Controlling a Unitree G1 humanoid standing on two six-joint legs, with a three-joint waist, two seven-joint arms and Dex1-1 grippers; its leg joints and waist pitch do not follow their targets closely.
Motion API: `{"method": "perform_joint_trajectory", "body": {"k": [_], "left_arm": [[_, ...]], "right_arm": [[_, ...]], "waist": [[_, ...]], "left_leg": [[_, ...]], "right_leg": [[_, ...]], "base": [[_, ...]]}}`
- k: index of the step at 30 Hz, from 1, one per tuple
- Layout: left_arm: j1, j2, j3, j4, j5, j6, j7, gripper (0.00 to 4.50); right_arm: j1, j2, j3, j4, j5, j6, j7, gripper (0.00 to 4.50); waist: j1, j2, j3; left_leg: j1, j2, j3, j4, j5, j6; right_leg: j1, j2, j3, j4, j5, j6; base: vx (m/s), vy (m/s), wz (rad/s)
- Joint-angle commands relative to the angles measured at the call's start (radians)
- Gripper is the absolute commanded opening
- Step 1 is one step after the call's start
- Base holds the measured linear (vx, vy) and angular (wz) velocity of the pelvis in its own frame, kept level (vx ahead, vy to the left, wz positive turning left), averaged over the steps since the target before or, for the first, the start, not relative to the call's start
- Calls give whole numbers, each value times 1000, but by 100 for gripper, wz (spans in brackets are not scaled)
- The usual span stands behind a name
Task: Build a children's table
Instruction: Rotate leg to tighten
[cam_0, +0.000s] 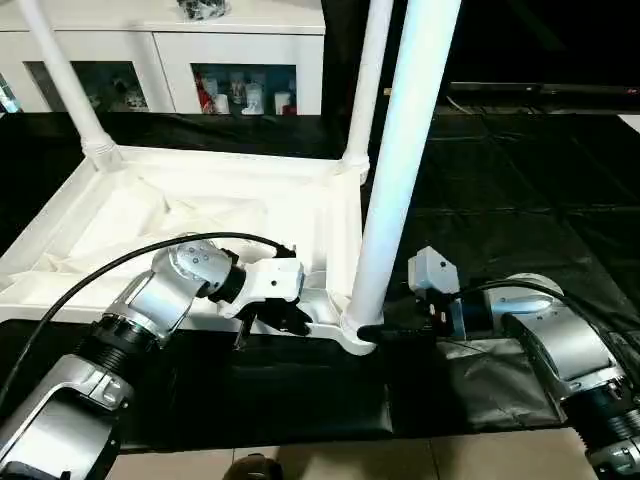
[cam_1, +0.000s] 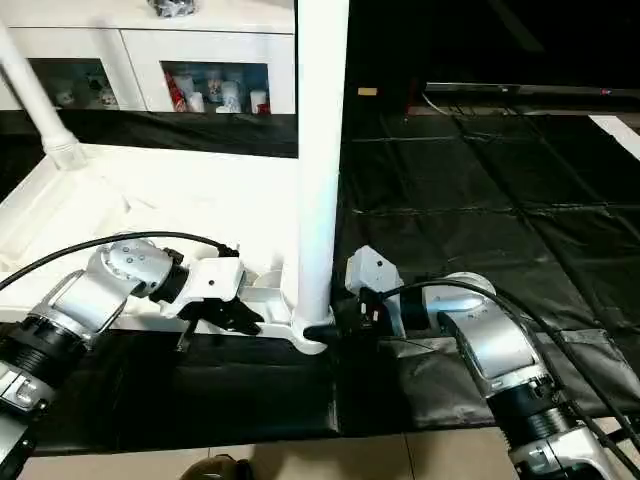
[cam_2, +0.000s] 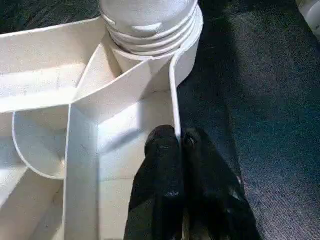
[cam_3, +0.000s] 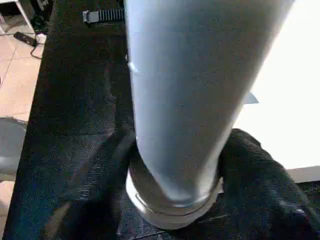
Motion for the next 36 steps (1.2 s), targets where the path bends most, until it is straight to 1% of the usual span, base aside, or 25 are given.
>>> {"method": "perform_joint_trajectory", "body": {"k": [1, 7, 9, 10, 12, 13, 15, 16, 17, 20, 21, 22, 23, 24, 25, 26, 27, 28, 29, 30, 31, 32, 33, 35, 36], "left_arm": [[-6, -4, -24, -39, 3, -35, -28, 0], [-3, -2, -25, -41, 2, -31, -31, 0], [-2, -2, -24, -41, 2, -29, -30, 0], [-1, -5, -21, -41, 0, -23, -27, 0], [2, -13, -15, -40, -5, -7, -17, 0], [3, -16, -12, -40, -7, 1, -13, 0], [2, -22, -8, -36, -8, 13, -5, 0], [2, -23, -7, -36, -9, 16, -2, 0], [2, -25, -5, -35, -10, 21, 1, 0], [0, -31, 0, -31, -10, 41, 13, 0], [-10, -47, 11, -23, -11, 74, 38, 0], [-17, -58, 17, -17, -12, 95, 54, 0], [-26, -71, 25, -10, -12, 116, 74, 0], [-48, -100, 43, 8, -12, 158, 121, 0], [-65, -120, 55, 22, -9, 189, 159, 0], [-76, -134, 63, 31, -6, 203, 188, 0], [-93, -154, 75, 44, 0, 224, 230, 0], [-108, -173, 88, 59, 4, 240, 273, 0], [-114, -181, 93, 65, 5, 248, 291, 0], [-143, -220, 121, 87, 4, 296, 369, 0], [-148, -227, 126, 89, 3, 304, 382, 0], [-157, -239, 135, 94, 2, 321, 406, 0], [-170, -263, 154, 98, -1, 358, 445, 0], [-187, -294, 179, 93, -2, 412, 497, 0], [-193, -310, 192, 88, 1, 440, 525, 0]], "right_arm": [[-7, 2, 1, 7, 2, 8, 21, 257], [0, 4, 1, 1, 14, 20, 27, 208], [5, 6, 1, -2, 20, 26, 27, 207], [10, 7, 1, -7, 22, 29, 24, 206], [26, 12, 0, -23, 31, 39, 20, 204], [34, 14, -2, -30, 33, 44, 15, 204], [46, 20, -4, -41, 35, 52, 3, 204], [49, 22, -5, -44, 36, 55, -1, 204], [53, 28, -8, -46, 36, 63, -17, 204], [52, 54, -23, -36, 30, 83, -76, 204], [37, 89, -36, 1, 0, 97, -161, 204], [26, 109, -42, 25, -21, 103, -212, 204], [15, 129, -47, 49, -43, 106, -263, 204], [-12, 174, -61, 97, -76, 122, -366, 204], [-31, 209, -78, 128, -84, 137, -435, 204], [-45, 233, -92, 151, -86, 148, -482, 204], [-65, 268, -115, 186, -86, 166, -551, 204], [-85, 297, -134, 219, -86, 184, -612, 204], [-92, 308, -141, 232, -85, 191, -633, 203], [-129, 356, -165, 292, -87, 196, -726, 203], [-135, 364, -168, 302, -87, 194, -741, 203], [-147, 379, -174, 321, -89, 192, -769, 203], [-178, 408, -191, 369, -88, 176, -819, 203], [-229, 446, -222, 441, -85, 157, -899, 203], [-271, 467, -246, 499, -90, 135, -960, 203]], "waist": [[-7, 1, -75], [-6, 2, -75], [-7, 2, -75], [-6, 4, -76], [-6, 3, -76], [-4, 7, -76], [-4, 6, -76], [-4, 5, -75], [-4, 9, -75], [-7, 7, -72], [-11, 10, -69], [-14, 9, -67], [-19, 6, -62], [-27, 6, -56], [-31, 6, -54], [-38, 6, -54], [-43, 5, -55], [-48, 2, -54], [-54, 7, -56], [-63, 7, -58], [-69, 7, -59], [-73, 8, -61], [-81, 6, -64], [-84, 4, -67], [-88, 4, -70]], "left_leg": [[52, 65, -29, -73, -212, 9], [51, 64, -29, -72, -206, 12], [50, 64, -29, -72, -205, 11], [51, 64, -29, -72, -205, 11], [51, 64, -29, -72, -205, 12], [51, 64, -29, -72, -206, 10], [52, 64, -29, -73, -209, 8], [51, 64, -29, -74, -219, 5], [52, 64, -30, -74, -224, 1], [52, 64, -31, -78, -248, -13], [52, 63, -32, -82, -281, -29], [52, 61, -32, -83, -298, -38], [53, 59, -34, -85, -340, -58], [56, 58, -38, -88, -390, -82], [58, 57, -40, -88, -414, -94], [63, 56, -48, -87, -452, -115], [58, 57, -55, -89, -457, -126], [52, 56, -56, -95, -453, -128], [52, 56, -59, -98, -461, -138], [51, 55, -60, -100, -465, -140], [49, 54, -58, -101, -463, -140], [51, 52, -56, -99, -457, -135], [48, 50, -55, -95, -430, -124], [39, 48, -51, -93, -366, -95], [37, 47, -49, -89, -334, -82]], "right_leg": [[22, -60, 32, -63, -16, -256], [23, -61, 31, -61, -2, -259], [23, -60, 31, -60, 0, -260], [23, -60, 31, -60, 2, -260], [23, -59, 31, -60, 5, -260], [22, -60, 31, -60, 4, -260], [22, -59, 31, -60, 8, -259], [23, -60, 31, -61, -3, -260], [22, -60, 31, -62, -8, -259], [22, -60, 32, -66, -38, -254], [18, -62, 33, -69, -83, -250], [17, -61, 34, -71, -108, -247], [15, -65, 35, -77, -180, -240], [11, -67, 36, -85, -280, -221], [9, -69, 37, -88, -333, -211], [5, -75, 36, -96, -418, -189], [8, -76, 35, -95, -436, -175], [11, -72, 33, -95, -430, -168], [11, -68, 29, -92, -408, -163], [11, -64, 28, -89, -355, -170], [12, -63, 28, -86, -328, -179], [10, -63, 28, -87, -294, -188], [14, -65, 29, -86, -257, -201], [23, -62, 27, -84, -200, -205], [23, -62, 27, -85, -178, -212]], "base": [[0, 0, 0], [0, 0, 0], [0, 0, 0], [0, 0, 0], [0, 0, 0], [0, 0, 0], [0, 0, 0], [0, 0, 0], [0, 0, 0], [0, 0, 0], [0, 0, 0], [0, 0, 0], [0, 0, 0], [0, 0, 0], [0, 0, 0], [-57, -2, -11], [-57, -2, -11], [-50, 13, -18], [-31, 20, -18], [-31, 20, -18], [0, 0, 0], [0, 0, 0], [0, 0, 0], [0, 0, 0], [0, 0, 0]]}}
